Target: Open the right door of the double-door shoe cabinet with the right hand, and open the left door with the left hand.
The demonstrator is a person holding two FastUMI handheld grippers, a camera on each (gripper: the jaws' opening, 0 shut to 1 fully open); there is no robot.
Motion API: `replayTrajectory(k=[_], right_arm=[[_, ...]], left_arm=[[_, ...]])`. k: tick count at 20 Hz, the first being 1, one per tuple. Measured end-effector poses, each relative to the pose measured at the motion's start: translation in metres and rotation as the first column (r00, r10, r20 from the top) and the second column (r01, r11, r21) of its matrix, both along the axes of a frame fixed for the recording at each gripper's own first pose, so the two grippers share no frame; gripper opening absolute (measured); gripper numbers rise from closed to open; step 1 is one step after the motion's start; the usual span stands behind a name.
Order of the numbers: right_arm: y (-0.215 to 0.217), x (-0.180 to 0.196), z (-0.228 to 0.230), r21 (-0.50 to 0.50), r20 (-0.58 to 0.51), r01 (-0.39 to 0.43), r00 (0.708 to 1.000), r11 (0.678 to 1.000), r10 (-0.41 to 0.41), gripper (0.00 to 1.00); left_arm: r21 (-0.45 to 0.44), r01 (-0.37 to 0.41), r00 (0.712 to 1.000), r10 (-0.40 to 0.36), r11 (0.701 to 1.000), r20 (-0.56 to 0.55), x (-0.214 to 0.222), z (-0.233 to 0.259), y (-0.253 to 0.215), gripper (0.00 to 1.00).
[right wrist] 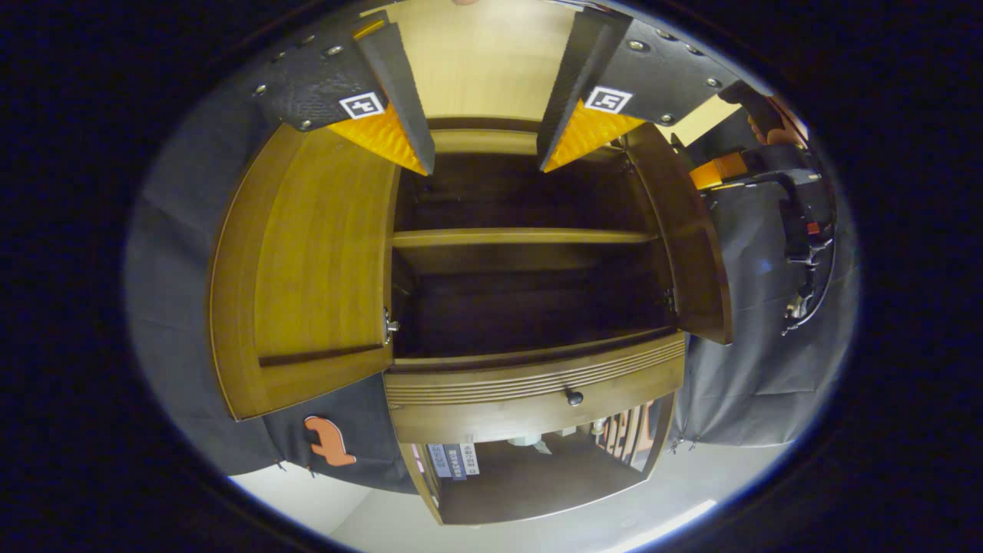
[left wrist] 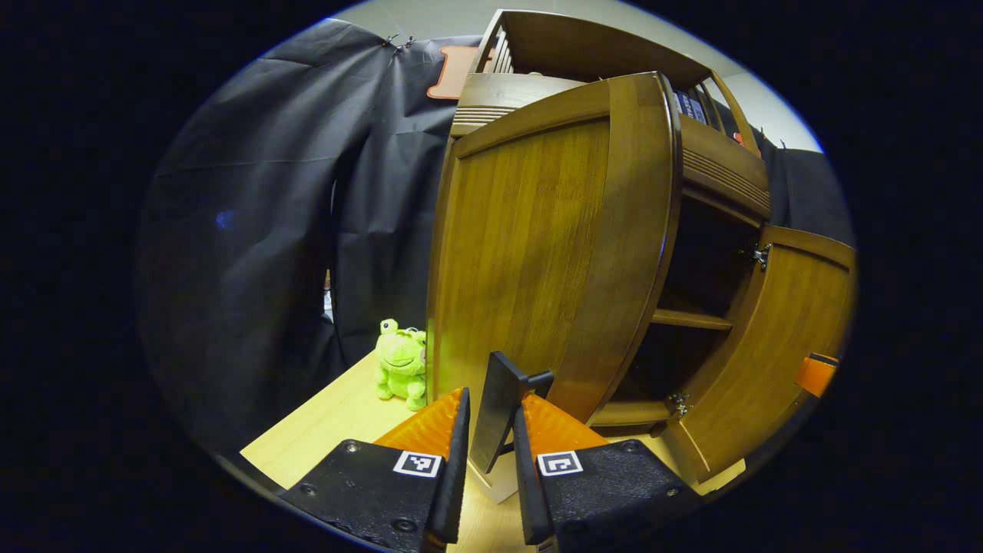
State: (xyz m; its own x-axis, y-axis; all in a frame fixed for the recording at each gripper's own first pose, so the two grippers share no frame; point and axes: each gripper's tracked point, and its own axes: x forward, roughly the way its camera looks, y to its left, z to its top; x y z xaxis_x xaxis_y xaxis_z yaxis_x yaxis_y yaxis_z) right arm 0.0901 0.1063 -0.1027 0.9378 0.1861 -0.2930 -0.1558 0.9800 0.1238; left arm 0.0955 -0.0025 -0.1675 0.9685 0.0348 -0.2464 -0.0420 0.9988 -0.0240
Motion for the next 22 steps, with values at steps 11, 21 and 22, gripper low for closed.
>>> replayTrajectory(k=[11,21,22], right_arm=[[0.030,0.007,-0.006,0.011,-0.012,-0.075,0.997,0.997,0.075,0.80],[0.044,0.014,-0.012,0.015,-0.024,-0.105,0.994,0.994,0.106,0.80],[0.044,0.015,-0.012,0.016,-0.025,-0.107,0.994,0.994,0.107,0.80]], left_arm=[[0.017,-0.091,0.995,0.092,0.996,-0.026,-0.014,-0.005,0.045,0.34],[0.025,-0.119,0.992,0.120,0.993,-0.030,-0.022,-0.005,0.069,0.26],[0.027,-0.118,0.992,0.119,0.993,-0.029,-0.022,-0.005,0.070,0.26]])
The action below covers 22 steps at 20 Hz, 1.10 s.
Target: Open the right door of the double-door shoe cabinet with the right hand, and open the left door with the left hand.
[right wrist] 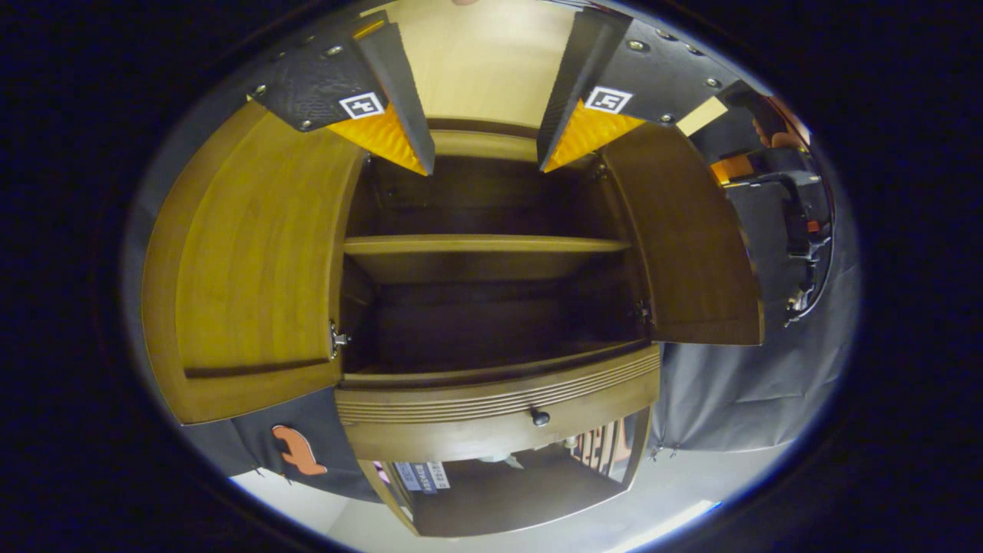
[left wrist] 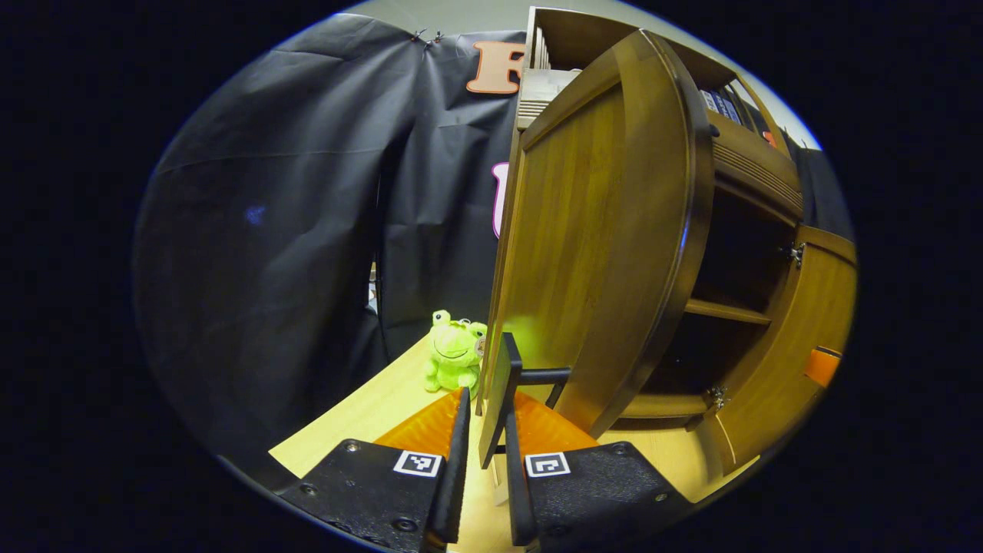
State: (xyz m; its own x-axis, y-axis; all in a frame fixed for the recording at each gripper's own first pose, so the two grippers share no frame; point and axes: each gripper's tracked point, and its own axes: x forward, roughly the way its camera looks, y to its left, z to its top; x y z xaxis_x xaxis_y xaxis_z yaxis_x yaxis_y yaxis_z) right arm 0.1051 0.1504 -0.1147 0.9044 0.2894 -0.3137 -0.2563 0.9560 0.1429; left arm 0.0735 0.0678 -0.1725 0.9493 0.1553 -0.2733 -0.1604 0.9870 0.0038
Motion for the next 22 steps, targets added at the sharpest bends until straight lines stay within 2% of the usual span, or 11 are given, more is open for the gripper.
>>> replayTrajectory(k=[11,13,14,15,16,17,18,20,21,22], right_arm=[[0.017,0.001,-0.004,0.009,-0.014,-0.043,0.999,0.999,0.043,0.80],[0.018,-0.001,-0.005,0.010,-0.015,-0.045,0.999,0.999,0.045,0.80],[0.018,0.000,-0.005,0.011,-0.015,-0.046,0.999,0.999,0.046,0.75],[0.018,0.000,-0.004,0.011,-0.016,-0.047,0.999,0.999,0.047,0.75],[0.018,0.000,-0.005,0.011,-0.017,-0.047,0.999,0.999,0.047,0.75],[0.018,0.000,-0.006,0.013,-0.018,-0.046,0.999,0.999,0.047,0.80],[0.018,0.000,-0.006,0.016,-0.020,-0.047,0.999,0.999,0.047,0.75],[0.019,-0.001,-0.006,0.022,-0.023,-0.048,0.999,0.999,0.049,0.74],[0.020,-0.001,-0.006,0.024,-0.024,-0.050,0.998,0.998,0.050,0.75],[0.020,-0.001,-0.007,0.024,-0.025,-0.051,0.998,0.998,0.052,0.80]], left_arm=[[0.020,-0.025,1.000,0.024,1.000,0.020,-0.018,0.007,0.026,0.26],[0.017,-0.017,0.999,0.016,1.000,0.034,-0.018,0.011,0.025,0.26],[0.012,-0.016,0.999,0.015,1.000,0.036,-0.019,0.011,0.024,0.25],[0.007,-0.019,0.999,0.019,1.000,0.033,-0.020,0.011,0.026,0.26],[0.005,-0.023,0.999,0.023,1.000,0.033,-0.022,0.012,0.027,0.17],[0.004,-0.029,0.999,0.028,1.000,0.035,-0.023,0.013,0.029,0.17],[0.003,-0.034,0.999,0.034,0.999,0.037,-0.023,0.014,0.031,0.17],[0.003,-0.045,0.998,0.045,0.999,0.040,-0.025,0.015,0.035,0.17],[0.004,-0.050,0.998,0.050,0.999,0.040,-0.027,0.016,0.037,0.17],[0.005,-0.055,0.998,0.054,0.998,0.040,-0.028,0.016,0.039,0.17]])
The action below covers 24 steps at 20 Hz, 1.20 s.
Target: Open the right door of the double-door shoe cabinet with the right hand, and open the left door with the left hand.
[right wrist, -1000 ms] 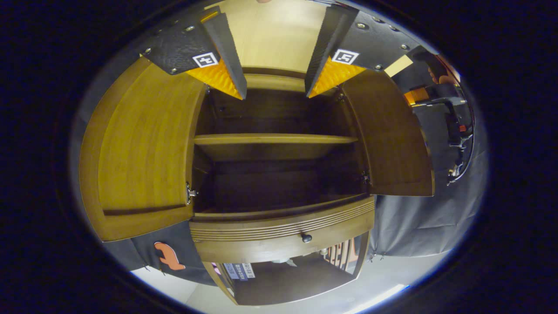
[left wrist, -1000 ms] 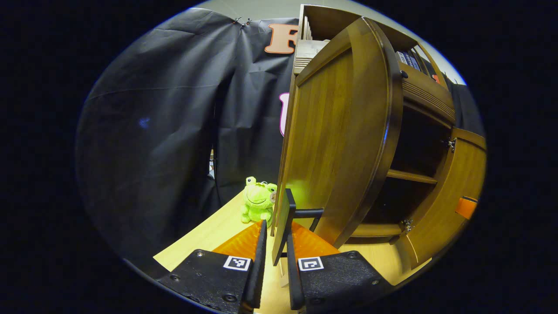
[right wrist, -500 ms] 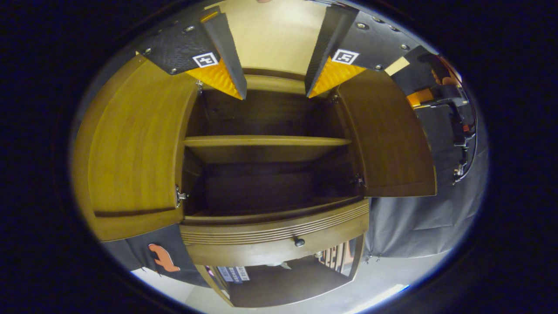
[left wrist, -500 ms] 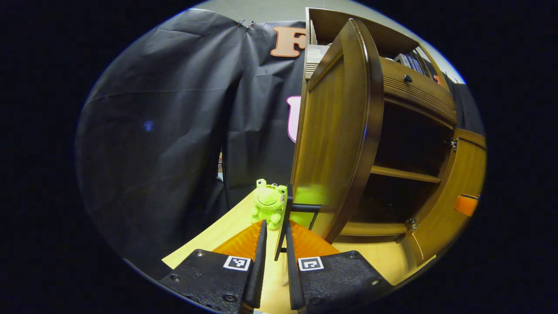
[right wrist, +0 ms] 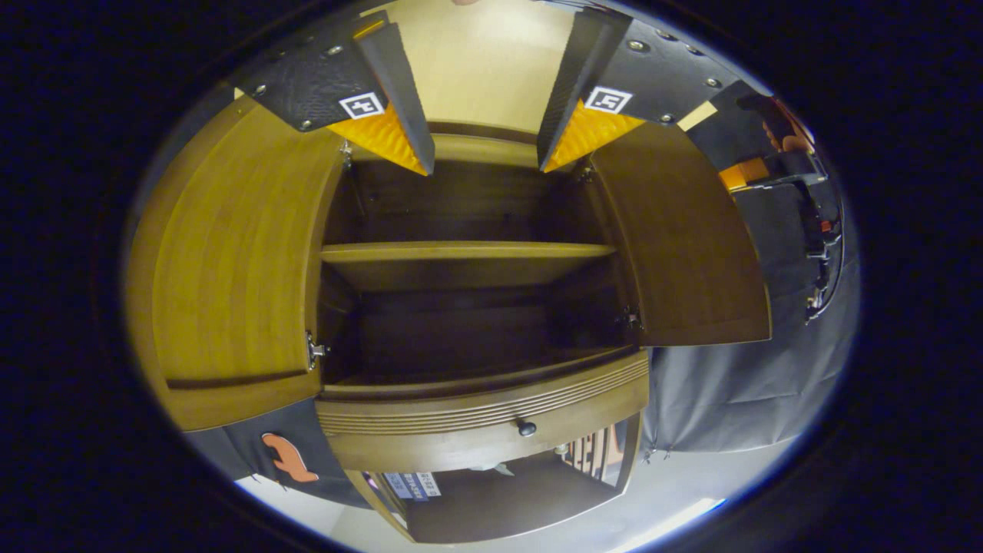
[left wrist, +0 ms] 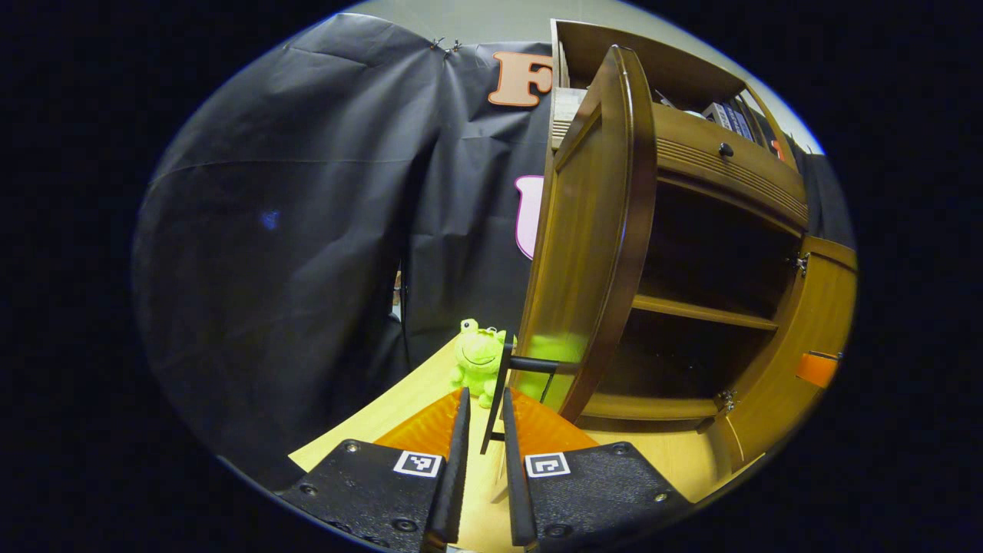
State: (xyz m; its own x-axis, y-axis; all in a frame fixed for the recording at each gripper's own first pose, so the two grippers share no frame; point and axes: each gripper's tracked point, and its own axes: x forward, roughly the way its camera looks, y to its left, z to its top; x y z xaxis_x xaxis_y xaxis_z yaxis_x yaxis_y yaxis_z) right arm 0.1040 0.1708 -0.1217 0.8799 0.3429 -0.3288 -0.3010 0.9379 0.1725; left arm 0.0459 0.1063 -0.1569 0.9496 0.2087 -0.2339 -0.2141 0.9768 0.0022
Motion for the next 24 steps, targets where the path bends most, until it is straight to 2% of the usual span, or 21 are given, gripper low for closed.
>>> replayTrajectory(k=[4,5,13,17,21,24], right_arm=[[0.003,0.000,0.000,0.004,0.000,-0.007,1.000,1.000,0.007,0.80],[0.004,0.000,0.000,0.005,0.000,-0.009,1.000,1.000,0.009,0.80],[0.006,0.002,0.004,0.012,0.005,-0.013,1.000,1.000,0.013,0.80],[0.009,0.001,0.009,0.008,0.016,-0.019,1.000,1.000,0.019,0.80],[0.005,0.001,0.025,0.001,0.056,-0.009,0.998,1.000,0.009,0.80],[-0.004,0.002,0.045,-0.006,0.106,0.020,0.994,1.000,-0.020,0.80]], left_arm=[[-0.002,-0.028,1.000,0.028,1.000,0.006,-0.004,0.002,0.009,0.17],[-0.005,-0.038,0.999,0.038,0.999,0.009,-0.006,0.002,0.011,0.25],[0.016,-0.167,0.983,0.165,0.986,0.081,-0.028,0.028,0.037,0.26],[0.023,-0.126,0.983,0.121,0.992,0.135,-0.028,0.054,0.008,0.26],[0.037,-0.027,0.988,0.021,0.999,0.156,-0.007,0.076,-0.035,0.26],[0.082,0.048,0.982,-0.062,0.995,0.179,0.006,0.097,-0.065,0.26]])
